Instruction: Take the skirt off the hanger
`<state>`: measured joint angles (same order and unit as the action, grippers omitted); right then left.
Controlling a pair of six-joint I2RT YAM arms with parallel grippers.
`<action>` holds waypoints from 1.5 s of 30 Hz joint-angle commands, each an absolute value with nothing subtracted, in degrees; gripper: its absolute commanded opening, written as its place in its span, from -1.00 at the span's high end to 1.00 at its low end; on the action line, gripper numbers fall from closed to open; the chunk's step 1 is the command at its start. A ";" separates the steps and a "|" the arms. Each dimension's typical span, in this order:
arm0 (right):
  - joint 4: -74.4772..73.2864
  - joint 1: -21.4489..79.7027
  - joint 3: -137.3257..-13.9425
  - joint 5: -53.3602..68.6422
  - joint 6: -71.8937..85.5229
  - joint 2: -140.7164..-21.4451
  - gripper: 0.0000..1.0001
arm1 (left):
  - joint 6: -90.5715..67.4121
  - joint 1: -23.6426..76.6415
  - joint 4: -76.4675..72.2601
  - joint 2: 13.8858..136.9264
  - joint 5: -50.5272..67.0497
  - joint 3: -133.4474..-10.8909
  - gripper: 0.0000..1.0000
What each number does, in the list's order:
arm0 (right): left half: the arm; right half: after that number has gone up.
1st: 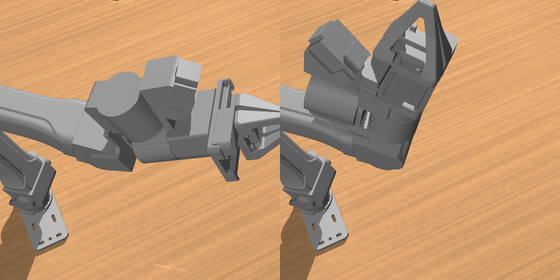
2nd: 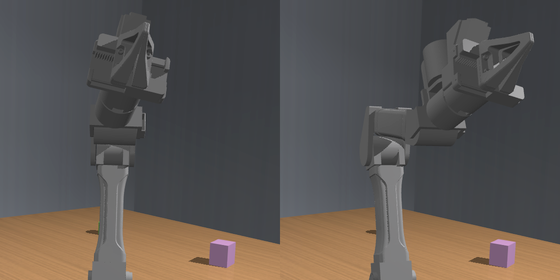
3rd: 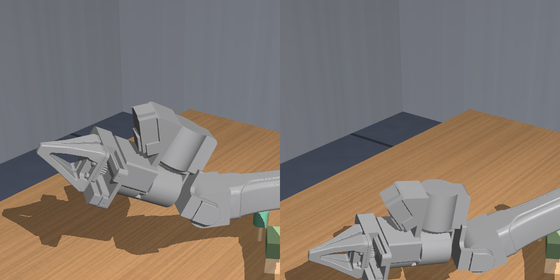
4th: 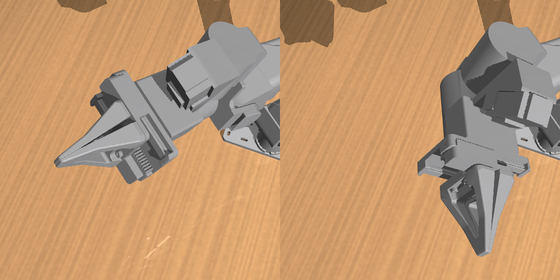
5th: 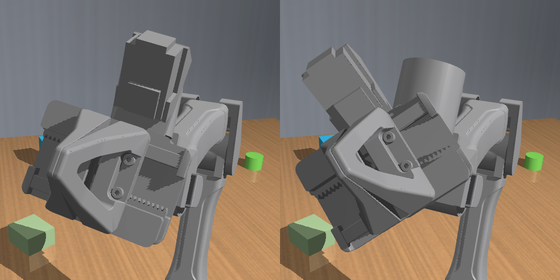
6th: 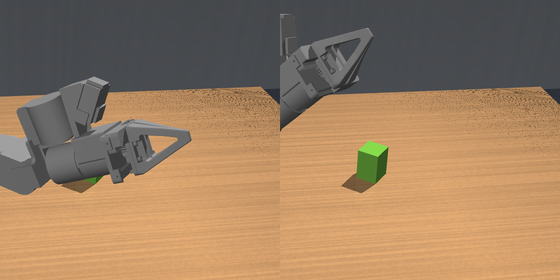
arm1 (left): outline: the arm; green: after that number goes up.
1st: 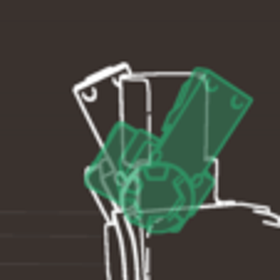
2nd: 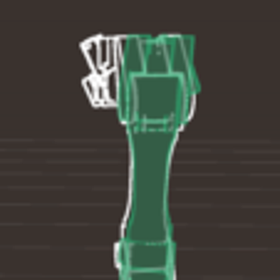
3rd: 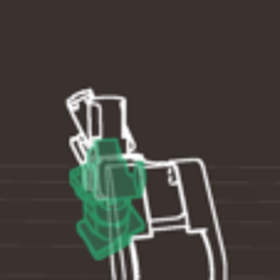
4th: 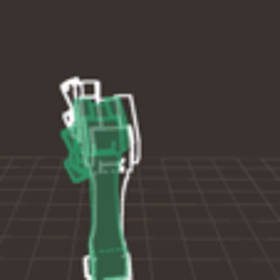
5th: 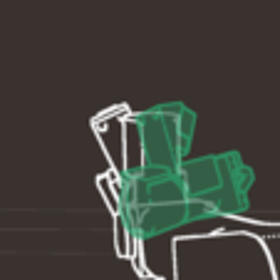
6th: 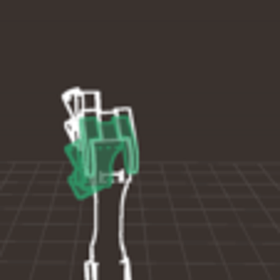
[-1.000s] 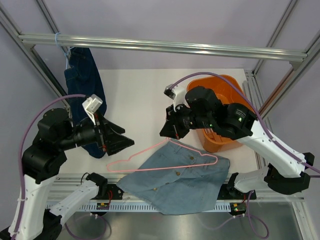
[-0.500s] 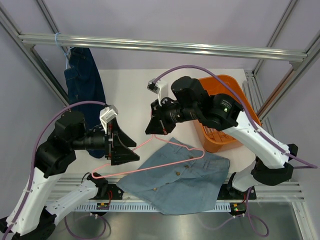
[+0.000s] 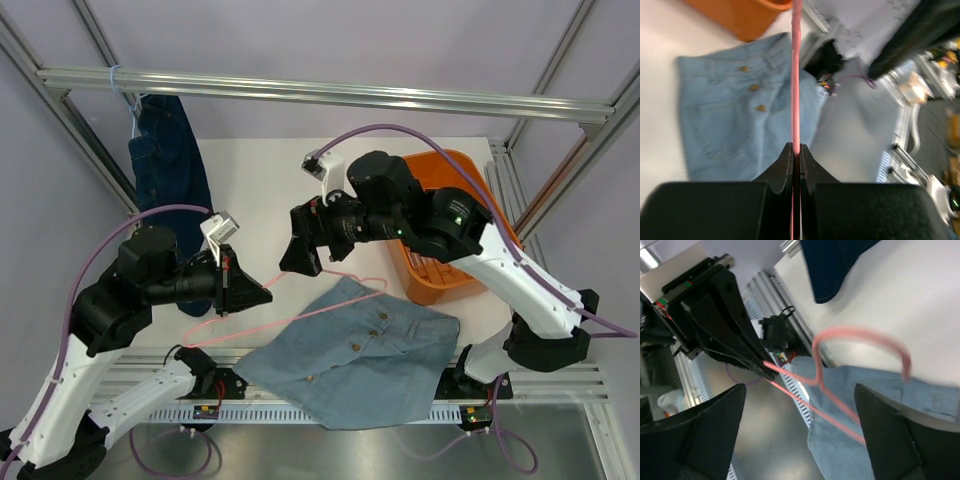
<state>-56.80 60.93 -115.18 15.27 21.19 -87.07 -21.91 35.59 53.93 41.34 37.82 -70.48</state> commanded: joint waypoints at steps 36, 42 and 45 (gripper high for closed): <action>-59.33 61.35 -73.39 -12.48 37.71 -41.47 -0.99 | -11.78 12.83 46.77 76.30 6.68 -103.13 1.00; -55.21 61.52 -69.01 -10.38 36.74 -46.48 -0.99 | -12.57 12.39 44.30 71.55 8.34 -94.75 1.00; -52.74 61.52 -67.16 -8.79 36.21 -49.03 -0.99 | -12.39 11.96 44.82 70.84 8.61 -92.73 1.00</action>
